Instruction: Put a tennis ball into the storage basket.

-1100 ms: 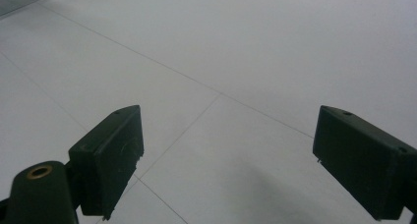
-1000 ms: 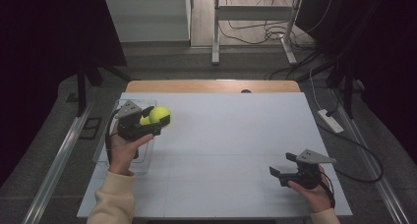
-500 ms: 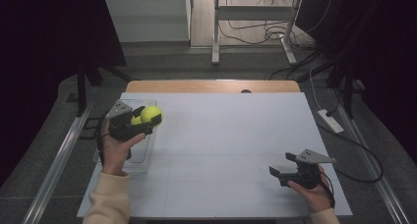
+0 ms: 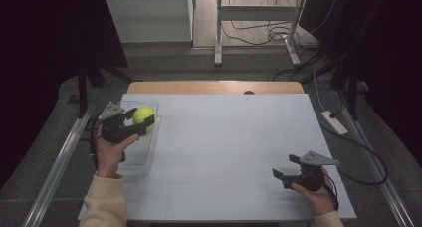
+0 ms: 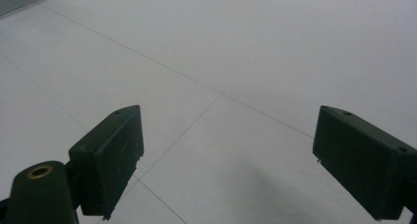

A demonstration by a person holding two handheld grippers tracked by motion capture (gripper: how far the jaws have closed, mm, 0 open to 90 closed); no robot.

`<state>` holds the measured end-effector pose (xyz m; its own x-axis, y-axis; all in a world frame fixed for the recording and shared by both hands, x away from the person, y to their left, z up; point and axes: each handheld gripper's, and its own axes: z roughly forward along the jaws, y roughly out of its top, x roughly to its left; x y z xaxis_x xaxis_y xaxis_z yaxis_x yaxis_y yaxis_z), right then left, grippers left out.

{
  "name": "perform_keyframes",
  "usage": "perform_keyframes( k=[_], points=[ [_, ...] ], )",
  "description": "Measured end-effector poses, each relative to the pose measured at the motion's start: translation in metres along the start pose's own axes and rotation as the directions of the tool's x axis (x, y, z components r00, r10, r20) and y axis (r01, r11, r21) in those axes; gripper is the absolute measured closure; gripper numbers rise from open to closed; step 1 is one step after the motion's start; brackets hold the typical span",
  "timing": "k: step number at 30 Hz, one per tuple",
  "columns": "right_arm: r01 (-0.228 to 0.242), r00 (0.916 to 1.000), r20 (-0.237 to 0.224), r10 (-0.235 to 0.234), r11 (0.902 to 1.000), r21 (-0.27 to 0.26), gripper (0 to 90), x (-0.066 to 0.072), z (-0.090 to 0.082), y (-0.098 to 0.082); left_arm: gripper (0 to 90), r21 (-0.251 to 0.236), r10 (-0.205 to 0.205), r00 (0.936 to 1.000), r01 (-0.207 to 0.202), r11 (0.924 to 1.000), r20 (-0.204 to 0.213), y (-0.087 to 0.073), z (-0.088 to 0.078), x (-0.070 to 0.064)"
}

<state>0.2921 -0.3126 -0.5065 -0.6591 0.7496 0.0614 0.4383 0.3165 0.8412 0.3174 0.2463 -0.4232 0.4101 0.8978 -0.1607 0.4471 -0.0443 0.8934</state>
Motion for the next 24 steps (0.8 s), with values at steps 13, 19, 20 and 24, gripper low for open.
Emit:
perform_keyframes(
  k=[13, 19, 20, 24],
  points=[
    [0.001, 1.0000, 0.002, -0.001, 1.0000, 0.005, 11.6, 0.000, 0.001, -0.001, 27.6, 0.013, -0.019, 0.9975, 0.020, 0.9997, -0.068, -0.005, -0.005, 0.017],
    [0.003, 1.0000, 0.000, -0.003, 1.0000, 0.008, 11.6, 0.000, 0.001, -0.001, 27.7, 0.028, -0.033, 0.9950, 0.036, 0.9990, -0.095, -0.009, -0.006, 0.025],
    [0.003, 1.0000, 0.000, -0.003, 1.0000, 0.008, 11.6, 0.000, 0.001, -0.001, 27.6, 0.033, -0.035, 0.9946, 0.039, 0.9987, -0.098, -0.010, -0.006, 0.026],
    [0.004, 1.0000, 0.001, -0.004, 0.9999, 0.011, 11.6, 0.000, 0.002, -0.001, 27.6, 0.047, -0.036, 0.9935, 0.041, 0.9981, -0.108, -0.011, -0.006, 0.028]
  ],
)
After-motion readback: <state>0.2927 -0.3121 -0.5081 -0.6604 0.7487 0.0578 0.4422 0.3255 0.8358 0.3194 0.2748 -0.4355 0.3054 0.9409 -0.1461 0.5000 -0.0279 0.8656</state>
